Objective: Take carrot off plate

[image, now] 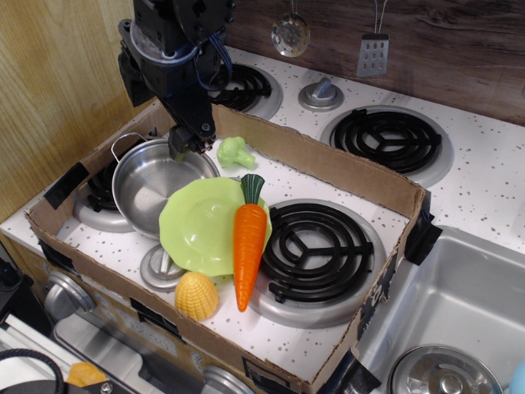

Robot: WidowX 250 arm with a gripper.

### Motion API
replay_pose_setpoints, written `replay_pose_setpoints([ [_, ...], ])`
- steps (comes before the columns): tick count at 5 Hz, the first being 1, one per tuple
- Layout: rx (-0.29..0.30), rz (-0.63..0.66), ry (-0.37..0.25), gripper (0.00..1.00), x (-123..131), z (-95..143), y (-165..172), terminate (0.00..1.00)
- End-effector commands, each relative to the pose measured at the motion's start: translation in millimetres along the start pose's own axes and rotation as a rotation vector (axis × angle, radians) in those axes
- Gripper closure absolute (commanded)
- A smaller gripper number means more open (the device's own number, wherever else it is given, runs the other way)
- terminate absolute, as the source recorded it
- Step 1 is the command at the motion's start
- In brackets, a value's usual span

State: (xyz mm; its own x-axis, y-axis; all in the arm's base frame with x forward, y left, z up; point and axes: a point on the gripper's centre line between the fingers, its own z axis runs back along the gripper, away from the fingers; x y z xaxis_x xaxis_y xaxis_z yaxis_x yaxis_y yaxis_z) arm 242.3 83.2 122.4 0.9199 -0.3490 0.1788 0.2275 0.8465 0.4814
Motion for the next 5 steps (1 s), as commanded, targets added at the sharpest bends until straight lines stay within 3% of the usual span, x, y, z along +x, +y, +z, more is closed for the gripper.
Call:
replay_pose_setpoints([
  [1,0.0,0.0,0.0,0.0,0.0,0.0,0.0,0.0],
  [2,0.015,0.204,0.091,0.0,1.5,9.1,-3.8,0.0],
  [3,0.046,0.325,0.131,0.0,4.3,12.6,-8.1,0.0],
  [4,0.01,0.53,0.201,0.0,7.4,17.3,-17.6,0.0],
  [5,-0.073,0.721,0.18,0.0,13.1,19.3,-32.9,0.0],
])
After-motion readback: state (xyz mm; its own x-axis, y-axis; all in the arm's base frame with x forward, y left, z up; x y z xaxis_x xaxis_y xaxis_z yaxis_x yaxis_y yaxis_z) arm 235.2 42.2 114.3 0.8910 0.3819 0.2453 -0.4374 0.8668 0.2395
